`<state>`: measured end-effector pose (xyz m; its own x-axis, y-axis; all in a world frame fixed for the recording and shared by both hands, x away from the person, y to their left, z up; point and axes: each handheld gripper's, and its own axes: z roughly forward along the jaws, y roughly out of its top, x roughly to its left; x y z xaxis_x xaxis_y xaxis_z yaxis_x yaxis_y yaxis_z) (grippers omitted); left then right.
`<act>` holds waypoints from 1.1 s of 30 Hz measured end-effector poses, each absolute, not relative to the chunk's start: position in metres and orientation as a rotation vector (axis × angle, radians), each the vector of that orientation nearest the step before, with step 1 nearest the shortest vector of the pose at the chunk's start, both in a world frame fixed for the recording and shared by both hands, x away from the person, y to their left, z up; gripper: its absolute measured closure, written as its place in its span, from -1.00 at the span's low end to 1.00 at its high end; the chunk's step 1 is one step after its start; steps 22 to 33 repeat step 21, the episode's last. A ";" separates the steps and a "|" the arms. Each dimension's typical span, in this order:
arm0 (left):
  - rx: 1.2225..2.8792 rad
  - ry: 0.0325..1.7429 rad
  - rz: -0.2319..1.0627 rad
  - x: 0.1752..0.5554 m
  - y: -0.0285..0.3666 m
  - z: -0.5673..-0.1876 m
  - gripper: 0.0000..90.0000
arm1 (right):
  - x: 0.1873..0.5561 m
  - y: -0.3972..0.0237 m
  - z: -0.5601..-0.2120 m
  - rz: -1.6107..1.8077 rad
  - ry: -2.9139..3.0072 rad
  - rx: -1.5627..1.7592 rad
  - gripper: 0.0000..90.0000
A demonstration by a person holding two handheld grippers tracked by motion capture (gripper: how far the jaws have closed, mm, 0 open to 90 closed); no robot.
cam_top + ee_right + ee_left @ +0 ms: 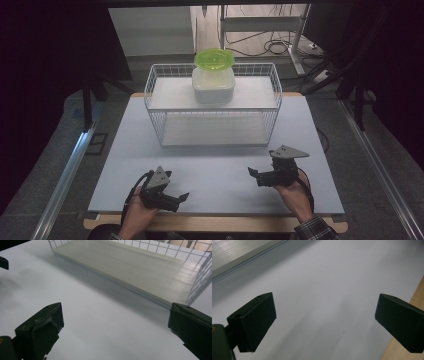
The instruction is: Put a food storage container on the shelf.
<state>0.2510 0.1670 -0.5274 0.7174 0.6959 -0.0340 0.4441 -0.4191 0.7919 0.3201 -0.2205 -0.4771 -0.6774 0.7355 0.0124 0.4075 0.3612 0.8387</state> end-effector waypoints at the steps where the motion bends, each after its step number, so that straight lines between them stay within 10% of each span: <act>1: 2.082 0.863 0.382 0.251 0.167 -0.527 -0.93 | 0.319 -0.221 -0.479 1.232 2.260 1.000 -0.99; 33: 2.095 0.871 0.373 0.252 0.166 -0.529 -0.94 | 0.311 -0.222 -0.505 1.090 2.343 1.046 -0.99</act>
